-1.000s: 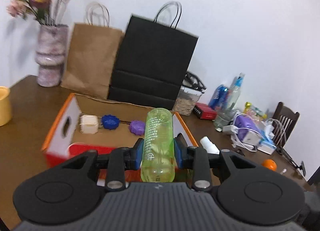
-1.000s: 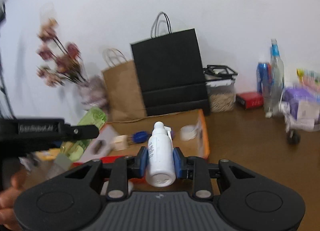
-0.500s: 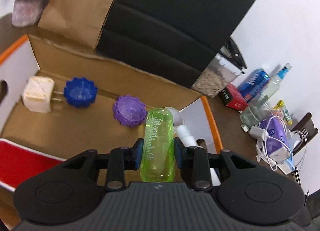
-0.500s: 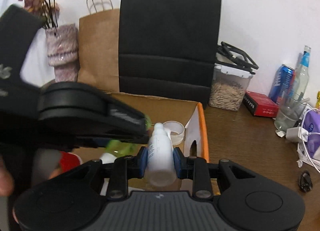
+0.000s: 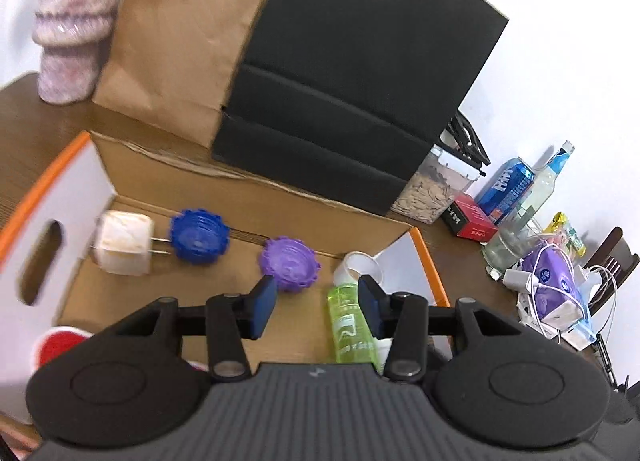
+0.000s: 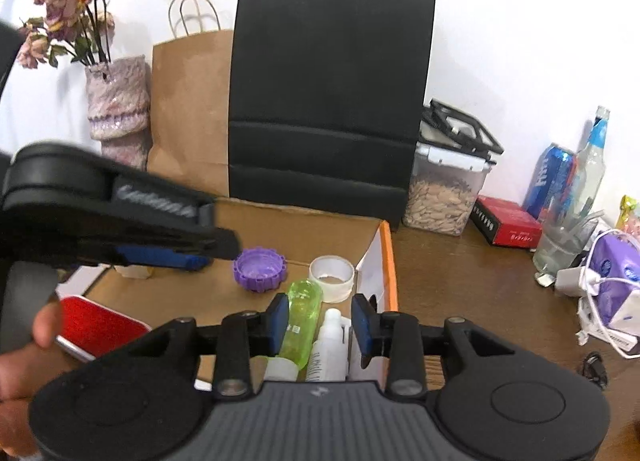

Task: Organize rigid objects
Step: 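Carry both bottles over the box, lower them in and open both grippers, then lift both tools out of the box back toward the table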

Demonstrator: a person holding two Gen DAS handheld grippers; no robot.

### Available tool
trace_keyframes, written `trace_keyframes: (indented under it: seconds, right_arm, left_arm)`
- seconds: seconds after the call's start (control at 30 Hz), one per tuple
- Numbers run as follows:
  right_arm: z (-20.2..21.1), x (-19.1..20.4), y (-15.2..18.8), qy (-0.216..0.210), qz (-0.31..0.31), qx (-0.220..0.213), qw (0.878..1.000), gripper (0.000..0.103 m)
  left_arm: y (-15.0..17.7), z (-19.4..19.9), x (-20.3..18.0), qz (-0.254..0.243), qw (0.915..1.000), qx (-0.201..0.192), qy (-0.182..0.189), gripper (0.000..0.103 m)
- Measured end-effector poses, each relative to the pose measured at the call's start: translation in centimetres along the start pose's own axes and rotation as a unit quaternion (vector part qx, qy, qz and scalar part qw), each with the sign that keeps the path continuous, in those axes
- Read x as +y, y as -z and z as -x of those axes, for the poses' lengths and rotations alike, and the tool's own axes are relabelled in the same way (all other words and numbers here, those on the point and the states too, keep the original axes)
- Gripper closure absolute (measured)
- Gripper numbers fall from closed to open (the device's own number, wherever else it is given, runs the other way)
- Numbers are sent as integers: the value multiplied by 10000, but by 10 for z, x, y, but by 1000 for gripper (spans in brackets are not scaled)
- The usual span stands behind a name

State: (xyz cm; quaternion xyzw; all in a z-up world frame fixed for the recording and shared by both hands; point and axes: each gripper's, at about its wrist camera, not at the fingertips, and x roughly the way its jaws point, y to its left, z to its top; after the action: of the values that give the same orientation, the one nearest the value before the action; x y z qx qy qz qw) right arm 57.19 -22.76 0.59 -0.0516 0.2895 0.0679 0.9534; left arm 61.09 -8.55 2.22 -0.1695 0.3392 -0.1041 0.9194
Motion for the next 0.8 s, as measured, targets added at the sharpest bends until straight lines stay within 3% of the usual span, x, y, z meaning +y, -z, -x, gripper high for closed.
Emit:
trace_keyframes:
  seconds: [0.27, 0.33, 0.5, 0.57, 0.63, 0.7, 0.8]
  right_arm:
    - [68, 3, -13, -23, -36, -256, 9997, 57]
    - [88, 3, -15, -45, -102, -337, 9994, 52]
    - [135, 7, -10, -80, -207, -662, 9976, 41]
    - [152, 11, -4, -110, -223, -882, 9958, 31]
    - [168, 15, 7, -49, -201, -1241, 9921, 11]
    - [180, 23, 20, 163, -111, -1628, 9865, 10]
    - [191, 33, 35, 268, 0, -1802, 9833, 9]
  left_arm:
    - [7, 78, -1, -696, 9969, -250, -277, 47]
    - [12, 101, -2, -907, 9943, -435, -362, 37]
    - [33, 159, -2, -1525, 9814, -973, -648, 29]
    - [42, 182, 2, -1599, 9778, -1179, -667, 21]
    - [54, 206, 8, -1633, 9728, -1537, -585, 10]
    - [67, 226, 11, -1761, 9626, -1986, -543, 0]
    - [84, 248, 16, -1932, 9517, -2321, -557, 0]
